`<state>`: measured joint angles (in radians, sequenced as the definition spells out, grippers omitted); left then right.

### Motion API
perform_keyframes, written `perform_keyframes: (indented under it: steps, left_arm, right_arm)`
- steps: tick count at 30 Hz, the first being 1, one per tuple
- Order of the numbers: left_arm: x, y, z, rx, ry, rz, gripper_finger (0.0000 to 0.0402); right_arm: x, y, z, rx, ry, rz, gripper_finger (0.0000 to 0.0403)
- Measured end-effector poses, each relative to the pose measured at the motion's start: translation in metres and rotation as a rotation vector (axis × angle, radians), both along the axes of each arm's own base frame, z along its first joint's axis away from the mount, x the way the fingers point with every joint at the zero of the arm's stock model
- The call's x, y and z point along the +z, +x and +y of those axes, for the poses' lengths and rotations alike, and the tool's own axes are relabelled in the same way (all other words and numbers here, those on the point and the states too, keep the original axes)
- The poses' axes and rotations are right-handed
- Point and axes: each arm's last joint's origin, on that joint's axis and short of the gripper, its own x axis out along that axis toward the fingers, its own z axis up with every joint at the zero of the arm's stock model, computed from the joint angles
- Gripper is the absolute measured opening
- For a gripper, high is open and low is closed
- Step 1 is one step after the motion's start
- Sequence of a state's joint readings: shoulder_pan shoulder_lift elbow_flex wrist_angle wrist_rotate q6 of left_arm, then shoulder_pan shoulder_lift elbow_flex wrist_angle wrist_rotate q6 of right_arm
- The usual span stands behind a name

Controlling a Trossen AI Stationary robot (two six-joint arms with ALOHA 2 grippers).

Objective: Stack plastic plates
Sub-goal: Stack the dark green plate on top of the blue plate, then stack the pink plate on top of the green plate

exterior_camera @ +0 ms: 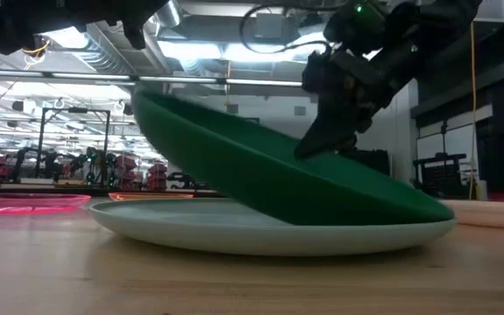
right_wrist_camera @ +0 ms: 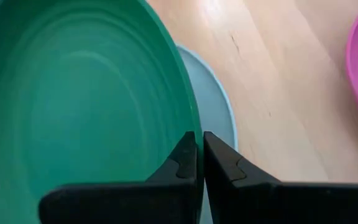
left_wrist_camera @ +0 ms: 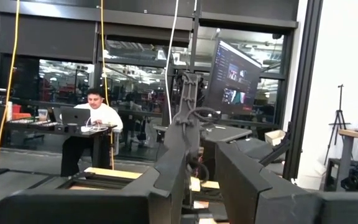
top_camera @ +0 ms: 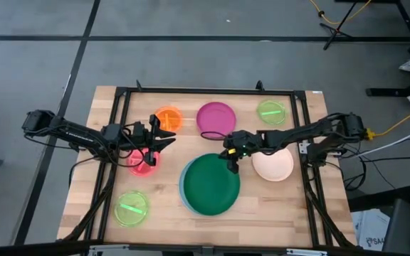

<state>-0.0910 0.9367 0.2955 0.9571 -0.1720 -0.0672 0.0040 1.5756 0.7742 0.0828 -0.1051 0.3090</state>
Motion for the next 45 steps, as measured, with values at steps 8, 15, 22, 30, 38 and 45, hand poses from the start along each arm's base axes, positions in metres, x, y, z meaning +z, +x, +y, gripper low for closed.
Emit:
perform_keyframes:
  steps: [8,15,22,30,38,45]
  left_arm:
    - [0.0,0.0,0.0,-0.002,0.0,-0.001,0.0082]
    - [0.0,0.0,0.0,-0.002,0.0,-0.001,0.0082]
    - [0.0,0.0,0.0,-0.002,0.0,-0.001,0.0082]
    - [0.0,0.0,0.0,-0.002,0.0,-0.002,0.0082]
    - [0.0,0.0,0.0,-0.002,0.0,-0.001,0.0082]
    - [0.0,0.0,0.0,0.001,-0.001,-0.001,0.0082]
  right_arm:
    - [-0.015,0.006,0.0,-0.009,-0.042,0.022,0.0005]
    - [-0.016,0.006,-0.002,-0.056,-0.091,0.022,0.0006]
    - [-0.02,0.008,-0.002,-0.031,-0.107,0.028,0.007]
    - [-0.008,0.001,-0.002,0.023,-0.158,0.023,0.0138]
    - [0.041,-0.043,0.007,0.062,-0.174,0.078,0.014]
    - [0.06,-0.084,0.029,0.082,-0.168,0.183,0.014]
